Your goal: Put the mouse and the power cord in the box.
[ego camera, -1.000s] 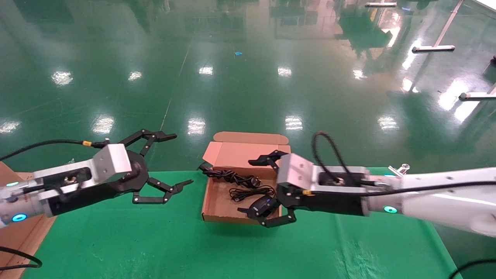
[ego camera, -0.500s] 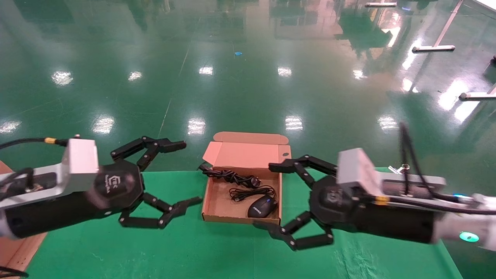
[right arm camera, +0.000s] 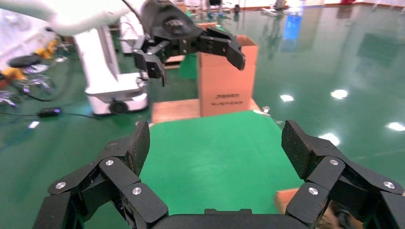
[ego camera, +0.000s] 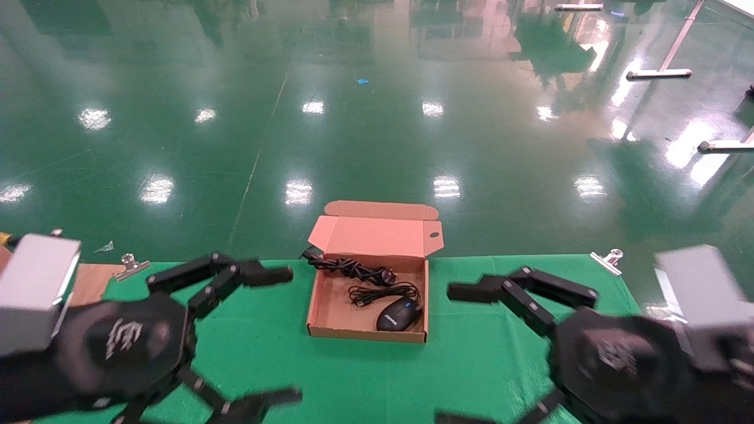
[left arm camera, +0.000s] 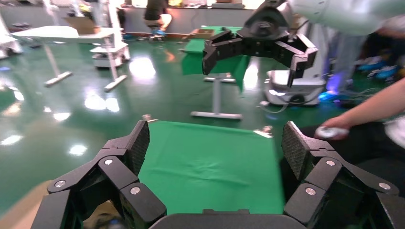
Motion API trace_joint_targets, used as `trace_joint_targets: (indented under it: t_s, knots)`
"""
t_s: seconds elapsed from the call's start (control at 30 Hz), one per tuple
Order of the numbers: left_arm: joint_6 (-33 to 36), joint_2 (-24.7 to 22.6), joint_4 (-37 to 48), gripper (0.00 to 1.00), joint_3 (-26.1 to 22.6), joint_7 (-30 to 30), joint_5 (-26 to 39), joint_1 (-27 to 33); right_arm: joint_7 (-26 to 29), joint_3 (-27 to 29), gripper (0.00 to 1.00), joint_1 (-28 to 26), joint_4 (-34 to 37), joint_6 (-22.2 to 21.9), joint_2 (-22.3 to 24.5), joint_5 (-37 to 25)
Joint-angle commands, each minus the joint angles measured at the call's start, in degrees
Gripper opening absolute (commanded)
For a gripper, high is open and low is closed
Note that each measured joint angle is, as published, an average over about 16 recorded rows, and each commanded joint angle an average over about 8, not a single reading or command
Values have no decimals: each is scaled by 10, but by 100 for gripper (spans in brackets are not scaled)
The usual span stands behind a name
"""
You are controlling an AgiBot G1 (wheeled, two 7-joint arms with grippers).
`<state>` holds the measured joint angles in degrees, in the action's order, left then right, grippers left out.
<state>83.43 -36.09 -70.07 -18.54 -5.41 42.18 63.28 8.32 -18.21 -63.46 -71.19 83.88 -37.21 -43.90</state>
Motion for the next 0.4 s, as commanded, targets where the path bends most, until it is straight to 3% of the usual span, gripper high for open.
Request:
trace_joint_targets:
  t_s: [0.03, 0.17, 0.4]
  knots:
    - [11, 5, -18, 100, 13, -27, -2, -9, 16, 14, 100, 13, -16, 12, 14, 13]
    - [28, 13, -43, 100, 31, -61, -4, -21, 26, 26, 100, 23, -29, 22, 26, 25]
    - [35, 17, -53, 100, 39, -70, -5, -26, 26, 29, 100, 26, -32, 24, 29, 28]
